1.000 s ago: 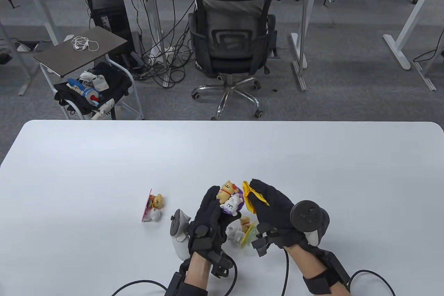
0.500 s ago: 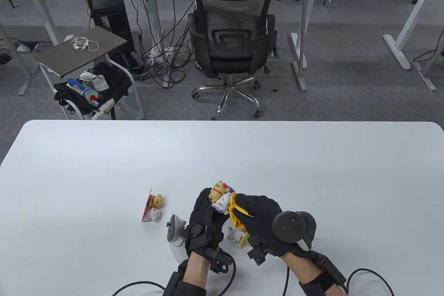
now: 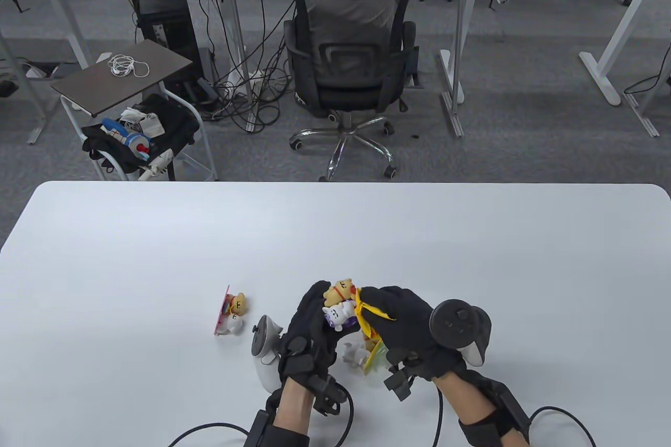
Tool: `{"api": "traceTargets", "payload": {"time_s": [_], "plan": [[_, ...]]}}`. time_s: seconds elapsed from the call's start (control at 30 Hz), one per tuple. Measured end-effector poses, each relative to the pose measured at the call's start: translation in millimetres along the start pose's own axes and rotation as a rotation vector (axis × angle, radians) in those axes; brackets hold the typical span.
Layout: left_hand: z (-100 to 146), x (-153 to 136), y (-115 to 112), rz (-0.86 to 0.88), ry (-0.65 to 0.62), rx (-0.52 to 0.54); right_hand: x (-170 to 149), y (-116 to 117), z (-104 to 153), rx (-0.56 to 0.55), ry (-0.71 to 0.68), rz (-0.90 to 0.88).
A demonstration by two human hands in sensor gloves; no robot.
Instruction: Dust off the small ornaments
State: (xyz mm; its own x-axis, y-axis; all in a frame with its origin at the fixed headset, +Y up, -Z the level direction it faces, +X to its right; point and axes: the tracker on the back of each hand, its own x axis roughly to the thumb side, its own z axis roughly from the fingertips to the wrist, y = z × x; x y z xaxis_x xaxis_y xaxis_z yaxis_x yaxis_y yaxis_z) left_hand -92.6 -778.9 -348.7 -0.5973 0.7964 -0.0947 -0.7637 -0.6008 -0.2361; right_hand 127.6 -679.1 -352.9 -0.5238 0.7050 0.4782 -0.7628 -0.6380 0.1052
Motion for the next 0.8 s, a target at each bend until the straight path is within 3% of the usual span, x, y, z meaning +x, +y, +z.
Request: {"api": "traceTargets", "payload": {"time_s": [0.07,0.1,0.13,0.2,0.27,0.3,0.4,0.5,0.6,0.73,0.77,0.8], "plan": [[2,4,2,-0.059,0.003,0.034,1,0,3,-0.024,0.020,-0.008],[4,10,1,-0.168,0.016,0.072,0,-1,5,-0.135,-0.012,-0.052],[4,13,-1,-0.250,0.018,0.079,1,-1,5,-0.159,-0.022,-0.073],[5,15,-5,-0.380,0.039,0.093,0,1,4,-0.120,-0.005,-0.076],[3,9,-13,-0.358,0.060,0.056,-5,8,4,-0.069,0.043,-0.074],[4,7,-14,-0.341,0.065,0.075,-8,8,4,-0.092,0.057,-0.086],[1,8,-18,-0.331,0.018,-0.004,-24,5,3,-0.148,0.141,-0.219],[-2,12,-24,-0.514,-0.026,-0.053,-33,0,2,-0.135,0.221,-0.367],[-3,16,-26,-0.570,-0.077,-0.059,-31,-6,2,-0.144,0.209,-0.332],[0,25,-18,-0.551,-0.117,-0.002,-30,-10,-4,-0.029,0.157,-0.350],[0,27,-16,-0.583,-0.105,0.022,-25,-14,-2,-0.026,0.118,-0.305],[1,29,-16,-0.633,-0.111,0.046,-21,-16,-1,-0.090,0.063,-0.262]]}}
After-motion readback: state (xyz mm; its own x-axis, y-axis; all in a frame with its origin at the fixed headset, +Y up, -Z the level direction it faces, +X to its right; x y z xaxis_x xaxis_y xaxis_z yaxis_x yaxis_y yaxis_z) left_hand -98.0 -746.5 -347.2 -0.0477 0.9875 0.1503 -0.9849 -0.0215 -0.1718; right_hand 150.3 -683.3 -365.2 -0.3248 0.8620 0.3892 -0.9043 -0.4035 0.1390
